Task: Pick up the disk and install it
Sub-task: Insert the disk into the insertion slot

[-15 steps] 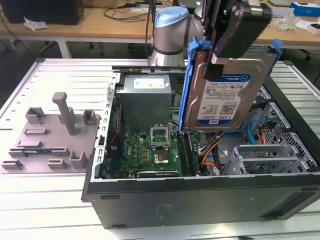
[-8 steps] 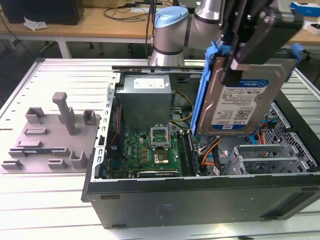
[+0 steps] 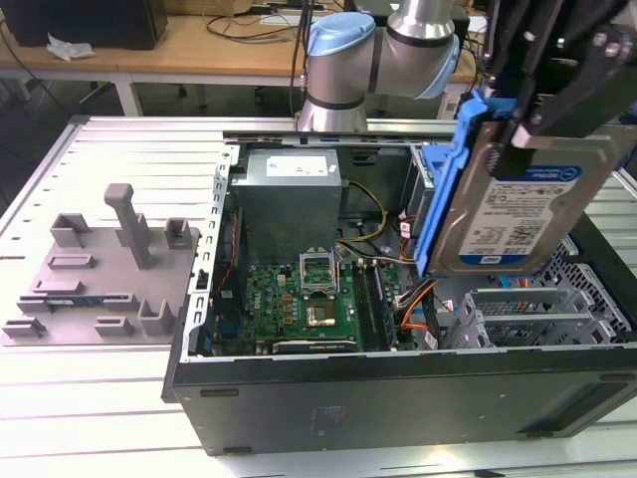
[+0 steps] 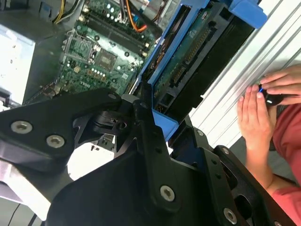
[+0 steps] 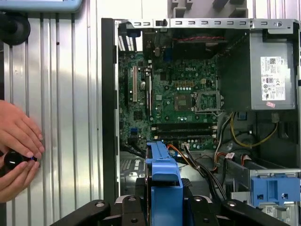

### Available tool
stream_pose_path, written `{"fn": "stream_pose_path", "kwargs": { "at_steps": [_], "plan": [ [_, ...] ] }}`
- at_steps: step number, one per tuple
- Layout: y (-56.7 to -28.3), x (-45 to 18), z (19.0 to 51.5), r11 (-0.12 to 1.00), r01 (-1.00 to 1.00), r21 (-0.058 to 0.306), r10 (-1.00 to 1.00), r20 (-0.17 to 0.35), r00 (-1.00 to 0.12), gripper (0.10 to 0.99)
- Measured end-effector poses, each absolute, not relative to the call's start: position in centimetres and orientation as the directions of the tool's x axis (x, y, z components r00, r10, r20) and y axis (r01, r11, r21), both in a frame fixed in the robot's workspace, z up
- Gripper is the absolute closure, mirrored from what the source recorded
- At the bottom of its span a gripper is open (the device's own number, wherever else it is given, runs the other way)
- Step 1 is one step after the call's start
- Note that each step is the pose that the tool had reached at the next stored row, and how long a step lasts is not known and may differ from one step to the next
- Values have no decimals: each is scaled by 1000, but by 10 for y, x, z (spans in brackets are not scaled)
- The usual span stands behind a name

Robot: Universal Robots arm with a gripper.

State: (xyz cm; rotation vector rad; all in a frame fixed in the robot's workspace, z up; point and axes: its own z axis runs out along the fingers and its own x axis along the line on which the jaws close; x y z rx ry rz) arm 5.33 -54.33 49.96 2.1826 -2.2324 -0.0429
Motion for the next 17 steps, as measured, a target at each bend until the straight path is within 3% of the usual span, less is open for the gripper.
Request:
{"fn": "stream_pose_path", "kwargs": {
  "at_steps": [17],
  "plan": [
    [-543,99,493,22,-999,34,-1000,-5,-23,718]
  ]
}}
